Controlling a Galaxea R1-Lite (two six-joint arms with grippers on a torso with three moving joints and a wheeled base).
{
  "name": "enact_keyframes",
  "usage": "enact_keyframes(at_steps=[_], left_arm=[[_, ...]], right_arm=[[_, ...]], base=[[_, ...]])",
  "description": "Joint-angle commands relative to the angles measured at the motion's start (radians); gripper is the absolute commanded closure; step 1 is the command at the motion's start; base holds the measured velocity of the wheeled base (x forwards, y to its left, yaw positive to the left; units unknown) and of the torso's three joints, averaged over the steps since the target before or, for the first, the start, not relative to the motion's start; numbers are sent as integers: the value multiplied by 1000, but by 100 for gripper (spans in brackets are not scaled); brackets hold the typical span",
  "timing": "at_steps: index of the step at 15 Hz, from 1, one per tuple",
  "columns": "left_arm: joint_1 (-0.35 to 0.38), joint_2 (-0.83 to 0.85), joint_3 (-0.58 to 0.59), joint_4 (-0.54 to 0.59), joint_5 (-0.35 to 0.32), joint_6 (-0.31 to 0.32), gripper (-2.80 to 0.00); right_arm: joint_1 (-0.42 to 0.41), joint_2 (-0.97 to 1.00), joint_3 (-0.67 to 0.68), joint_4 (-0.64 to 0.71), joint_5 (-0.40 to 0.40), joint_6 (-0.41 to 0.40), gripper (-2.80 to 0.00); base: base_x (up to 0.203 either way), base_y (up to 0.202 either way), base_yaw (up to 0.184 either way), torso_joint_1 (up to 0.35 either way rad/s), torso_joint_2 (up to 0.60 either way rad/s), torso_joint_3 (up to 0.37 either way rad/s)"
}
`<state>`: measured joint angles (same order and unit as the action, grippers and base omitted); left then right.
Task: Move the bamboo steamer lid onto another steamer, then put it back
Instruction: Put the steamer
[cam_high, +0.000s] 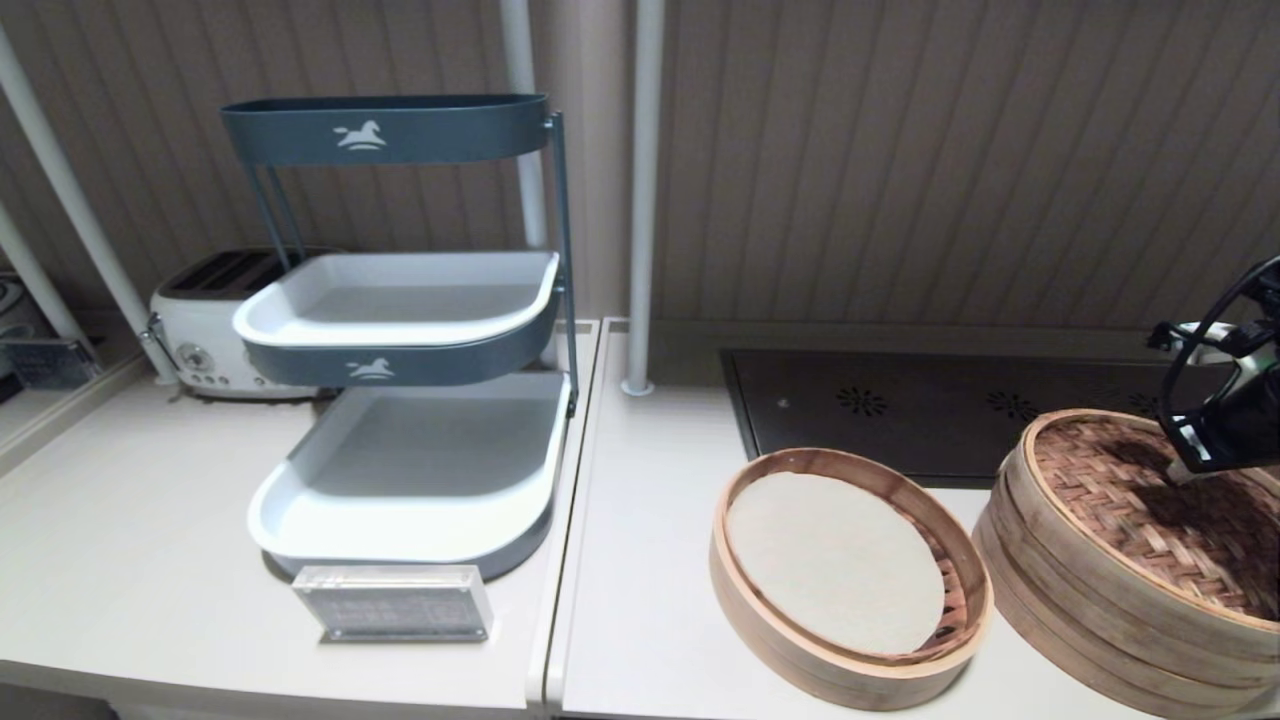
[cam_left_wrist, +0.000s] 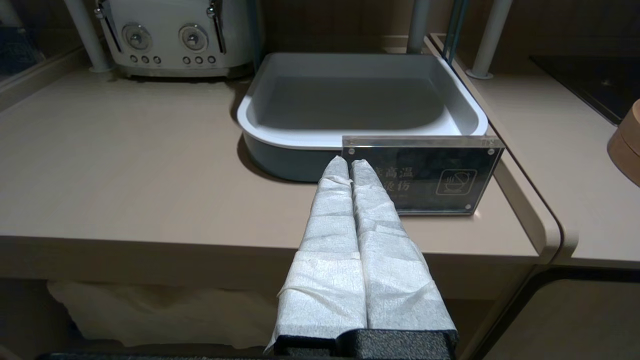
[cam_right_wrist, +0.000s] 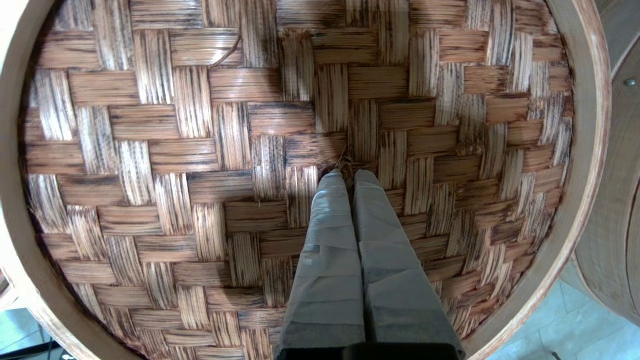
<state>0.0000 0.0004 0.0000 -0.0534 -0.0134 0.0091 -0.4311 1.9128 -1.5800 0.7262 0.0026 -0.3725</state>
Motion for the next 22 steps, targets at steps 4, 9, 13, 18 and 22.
enact_keyframes(at_steps=[4, 9, 13, 18, 22], left_arm=[[0, -2, 28, 0, 0, 0, 0], [0, -3, 28, 0, 0, 0, 0], [0, -2, 28, 0, 0, 0, 0], [0, -2, 28, 0, 0, 0, 0], [0, -2, 28, 0, 0, 0, 0]], right_arm=[[0, 0, -2, 4, -1, -3, 0], [-2, 0, -3, 4, -1, -5, 0], [-5, 2, 2, 4, -1, -5, 0], [-5, 3, 9, 4, -1, -5, 0], [-5, 3, 11, 4, -1, -9, 0]], base=[[0, 0, 0, 0, 0, 0], [0, 0, 0, 0, 0, 0], [0, 0, 0, 0, 0, 0], [0, 0, 0, 0, 0, 0], [0, 0, 0, 0, 0, 0]])
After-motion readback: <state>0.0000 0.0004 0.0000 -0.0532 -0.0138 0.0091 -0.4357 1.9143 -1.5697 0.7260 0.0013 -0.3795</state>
